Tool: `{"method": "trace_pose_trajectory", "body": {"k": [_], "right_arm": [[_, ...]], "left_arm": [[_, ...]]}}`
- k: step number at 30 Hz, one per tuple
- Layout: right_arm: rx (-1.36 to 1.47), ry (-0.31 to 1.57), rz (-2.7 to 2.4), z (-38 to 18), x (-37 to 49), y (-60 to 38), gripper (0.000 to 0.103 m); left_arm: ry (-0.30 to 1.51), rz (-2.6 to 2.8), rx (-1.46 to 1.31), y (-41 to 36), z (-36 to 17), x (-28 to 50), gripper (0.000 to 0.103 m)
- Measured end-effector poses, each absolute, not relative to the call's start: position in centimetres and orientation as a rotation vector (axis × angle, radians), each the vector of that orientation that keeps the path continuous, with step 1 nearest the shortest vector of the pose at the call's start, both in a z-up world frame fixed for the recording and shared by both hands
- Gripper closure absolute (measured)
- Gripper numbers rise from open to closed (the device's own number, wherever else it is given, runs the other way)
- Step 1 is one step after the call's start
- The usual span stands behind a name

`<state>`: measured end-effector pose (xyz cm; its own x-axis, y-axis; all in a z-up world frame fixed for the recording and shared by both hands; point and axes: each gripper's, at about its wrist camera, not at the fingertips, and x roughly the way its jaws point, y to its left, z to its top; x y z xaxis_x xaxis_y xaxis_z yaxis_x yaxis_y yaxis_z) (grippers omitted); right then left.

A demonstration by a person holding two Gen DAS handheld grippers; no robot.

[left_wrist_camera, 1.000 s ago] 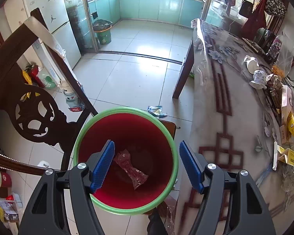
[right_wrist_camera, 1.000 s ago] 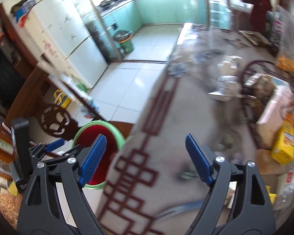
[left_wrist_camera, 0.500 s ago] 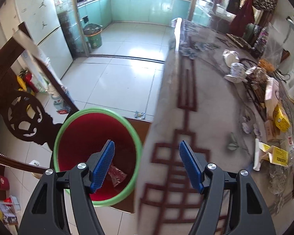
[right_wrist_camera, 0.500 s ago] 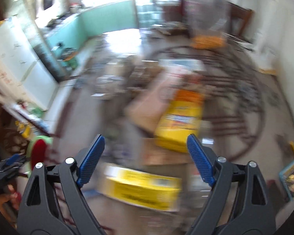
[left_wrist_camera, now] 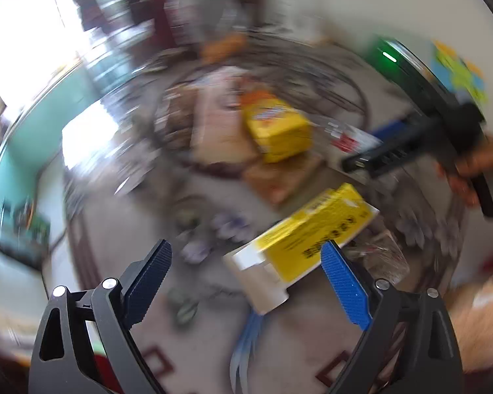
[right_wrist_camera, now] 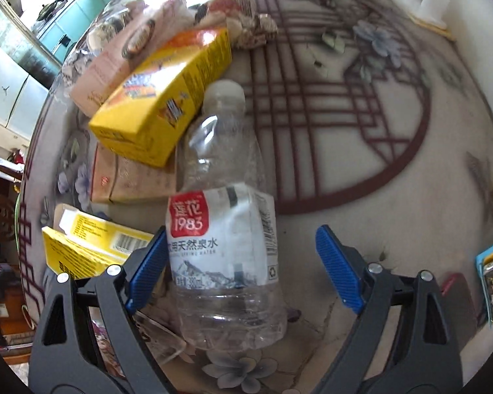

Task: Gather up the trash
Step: 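Grasp the yellow packet with the left tool while the right tool grasps the clear water bottle, then carry the yellow packet and water bottle to the red bucket and release both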

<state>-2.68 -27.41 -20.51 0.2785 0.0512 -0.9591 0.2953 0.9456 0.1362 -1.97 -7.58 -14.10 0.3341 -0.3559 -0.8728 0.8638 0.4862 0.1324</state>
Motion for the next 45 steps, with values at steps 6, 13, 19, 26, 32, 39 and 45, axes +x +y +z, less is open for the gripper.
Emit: {"method": "trace_pose_trajectory", "body": {"k": [6,13,19,26,32,39,45], "right_arm": [[0.323,1.284,-0.124,-20.6,-3.0,-27.7,0.015],[0.355,1.259,-0.094,-20.1,-3.6,-28.9,0.014],[0.386,1.227,-0.092,-18.8,-3.7,-31.1,0.014],[0.392,1.250,-0.080,-19.5,-2.4,-31.1,0.014],[0.358,1.303,-0.066,-21.3,-1.5,-29.8,0.015],[0.401,1.259,-0.080,-20.1,-2.1,-30.4,0.047],[0.458,1.184,-0.110,-17.5,-3.4,-31.7,0.047]], "left_arm": [[0.982,-1.071,0.989,-13.7,-18.3,-2.9,0.017],[1.126,-1.055,0.892,-16.4,-20.2,-1.5,0.055],[1.107,-1.035,0.771,-16.1,-18.6,-2.5,0.065],[1.127,-0.927,0.489,-12.9,-15.6,-2.8,0.067],[1.148,-0.834,0.330,-9.5,-14.1,-2.9,0.067],[1.125,-0.753,0.250,-7.2,-12.8,-2.3,0.067],[1.098,-0.718,0.180,-6.5,-12.3,-1.1,0.067]]}}
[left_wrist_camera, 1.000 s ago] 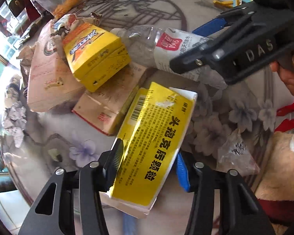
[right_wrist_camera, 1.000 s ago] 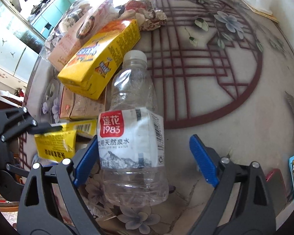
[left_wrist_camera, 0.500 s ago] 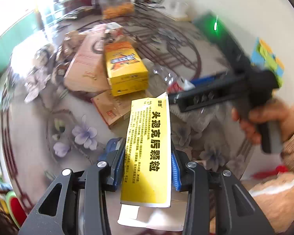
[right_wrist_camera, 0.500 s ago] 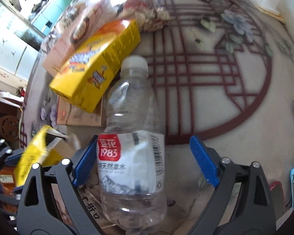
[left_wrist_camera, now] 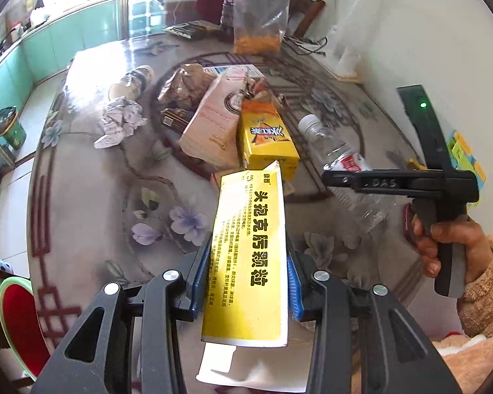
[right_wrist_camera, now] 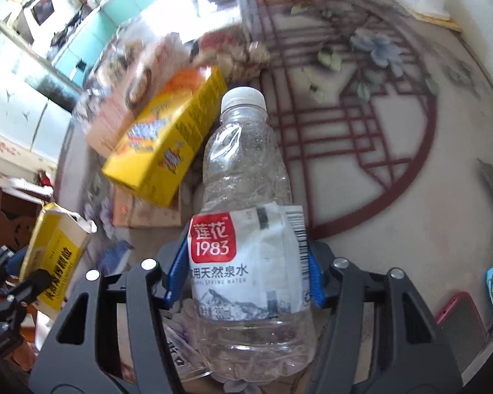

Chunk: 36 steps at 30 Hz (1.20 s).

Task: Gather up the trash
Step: 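Carry the yellow packet and water bottle to the red bucket and release both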

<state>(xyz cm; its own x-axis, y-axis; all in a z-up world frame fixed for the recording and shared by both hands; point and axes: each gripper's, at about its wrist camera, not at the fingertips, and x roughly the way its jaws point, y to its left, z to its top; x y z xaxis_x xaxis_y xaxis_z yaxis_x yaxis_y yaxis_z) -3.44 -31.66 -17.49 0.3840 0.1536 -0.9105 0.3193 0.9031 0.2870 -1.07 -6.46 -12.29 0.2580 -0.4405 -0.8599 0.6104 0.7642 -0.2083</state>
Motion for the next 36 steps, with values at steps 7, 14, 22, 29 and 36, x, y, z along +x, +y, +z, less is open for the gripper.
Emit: {"method": "trace_pose_trajectory", "body": {"k": [7,14,22,29,36], "right_arm": [[0.444,1.072,-0.109,-12.4,-3.5,-30.7,0.046],[0.402,1.050,-0.053,-10.3,-1.7,-26.5,0.046],[0.364,1.060,0.012,-10.0,-0.8,-21.0,0.046],[0.327,1.070,0.058,-9.5,-0.1,-15.4,0.046],[0.303,1.081,0.084,-9.5,0.6,-10.6,0.046]], "left_arm": [[1.089,-0.700,0.134,-5.3,-12.0,-0.5,0.067],[1.063,-0.678,0.097,-2.9,-11.5,-0.3,0.067],[1.071,-0.620,0.045,2.3,-11.7,0.0,0.068],[1.072,-0.571,0.012,7.8,-11.8,0.4,0.070],[1.069,-0.535,-0.020,12.6,-12.1,1.6,0.070]]}}
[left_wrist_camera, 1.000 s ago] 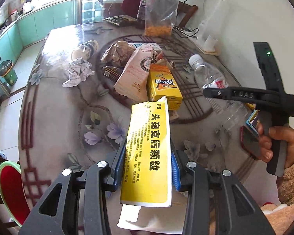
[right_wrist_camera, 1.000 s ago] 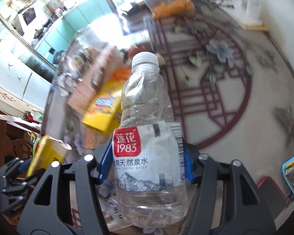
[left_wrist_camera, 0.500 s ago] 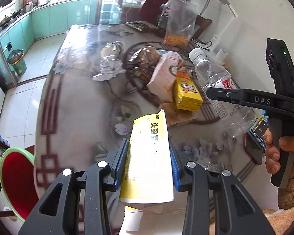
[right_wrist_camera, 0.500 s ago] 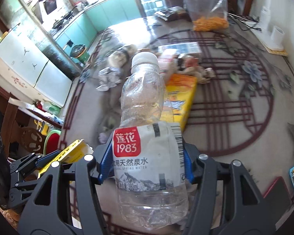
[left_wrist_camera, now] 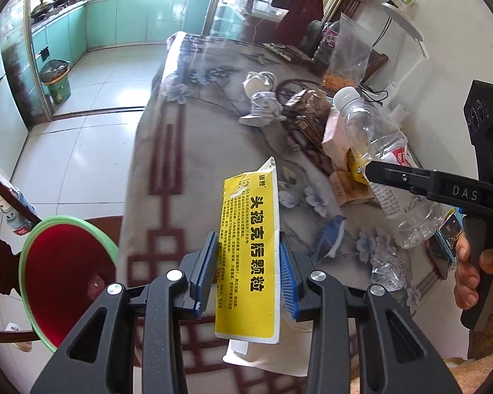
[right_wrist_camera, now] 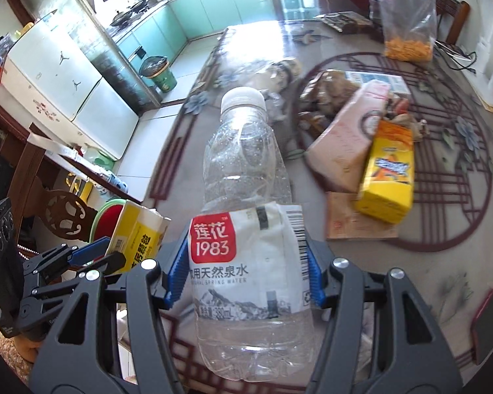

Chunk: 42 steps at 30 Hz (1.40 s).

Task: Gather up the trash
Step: 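Carry the yellow packet and water bottle to the red bucket and release both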

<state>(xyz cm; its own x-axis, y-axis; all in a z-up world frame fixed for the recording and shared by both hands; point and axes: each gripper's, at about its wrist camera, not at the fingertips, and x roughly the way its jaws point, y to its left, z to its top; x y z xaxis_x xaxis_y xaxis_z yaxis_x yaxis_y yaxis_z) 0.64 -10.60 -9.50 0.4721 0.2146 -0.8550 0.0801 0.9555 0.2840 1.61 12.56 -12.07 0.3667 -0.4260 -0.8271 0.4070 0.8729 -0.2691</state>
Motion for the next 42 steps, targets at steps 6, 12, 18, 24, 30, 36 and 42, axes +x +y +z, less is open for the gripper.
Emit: {"method": "trace_pose_trajectory", "body": {"k": [6,12,18,24,30,36,42], "right_arm": [[0.282,1.099,0.121,-10.0,1.6,-6.2,0.046],[0.242,1.125,0.189,-10.6,2.3,-1.0,0.046],[0.216,1.172,0.281,-12.2,3.3,3.9,0.046],[0.220,1.250,0.392,-14.8,4.8,8.9,0.046],[0.154,1.321,0.500,-16.8,5.6,14.4,0.046],[0.078,1.357,0.553,-18.0,6.1,18.6,0.046],[0.043,1.316,0.565,-16.7,5.9,19.5,0.028]], "left_arm": [[1.063,-0.506,-0.025,16.5,-12.4,2.2,0.070],[1.080,-0.445,-0.046,20.6,-13.3,2.7,0.070],[1.096,-0.353,-0.050,24.6,-14.6,2.9,0.070],[1.143,-0.222,-0.083,29.0,-16.6,3.1,0.070],[1.186,-0.104,-0.131,32.8,-18.5,3.1,0.070],[1.197,-0.050,-0.149,35.3,-19.5,3.2,0.070],[1.171,-0.001,-0.169,36.3,-19.2,3.4,0.038]]}}
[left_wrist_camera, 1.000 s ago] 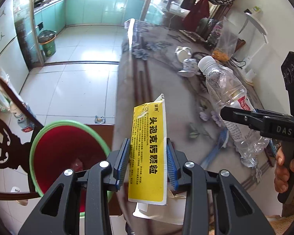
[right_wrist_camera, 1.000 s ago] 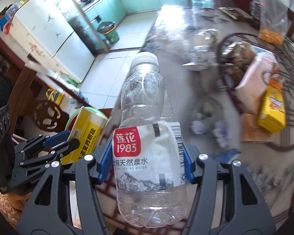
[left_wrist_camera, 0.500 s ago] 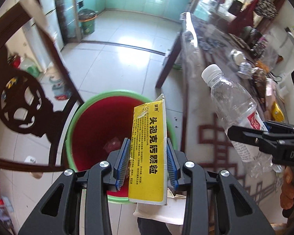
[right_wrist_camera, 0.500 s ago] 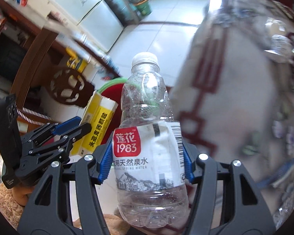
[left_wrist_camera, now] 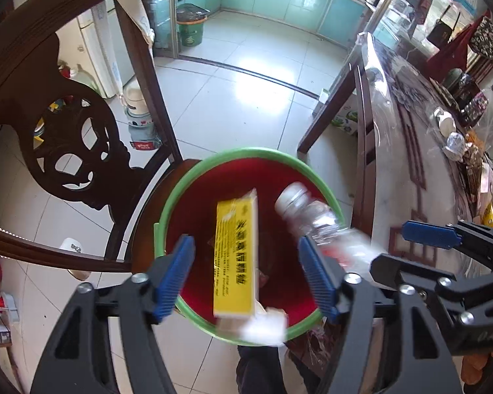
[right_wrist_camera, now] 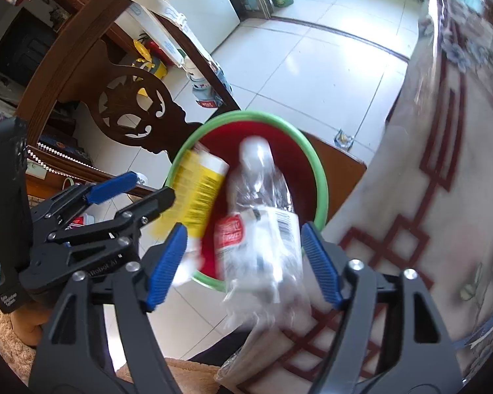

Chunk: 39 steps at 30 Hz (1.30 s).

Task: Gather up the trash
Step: 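Carry the yellow packet and water bottle to the red bucket and release both, then move both tools back to the table toward the crumpled paper pile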

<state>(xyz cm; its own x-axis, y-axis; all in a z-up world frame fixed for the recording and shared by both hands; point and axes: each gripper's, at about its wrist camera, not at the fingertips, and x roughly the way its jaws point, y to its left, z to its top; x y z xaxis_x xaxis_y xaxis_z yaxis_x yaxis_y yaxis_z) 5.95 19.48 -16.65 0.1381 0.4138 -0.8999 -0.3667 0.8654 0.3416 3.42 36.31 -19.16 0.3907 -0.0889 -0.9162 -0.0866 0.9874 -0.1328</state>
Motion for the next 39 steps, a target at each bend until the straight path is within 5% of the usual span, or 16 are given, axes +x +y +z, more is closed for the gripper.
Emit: {"method": "trace_pose_trajectory", "body": {"k": [16,39], "right_arm": [[0.056,1.093,0.306,-9.5,4.1,7.7,0.019],[0.370,1.131,-0.176,-13.5,-1.5,-25.7,0.017]], "left_arm": [[0.998,-0.195,-0.037,27.9,-12.9,4.3,0.034],[1.032,-0.362,0.046,6.2,-12.0,2.5,0.031]]}}
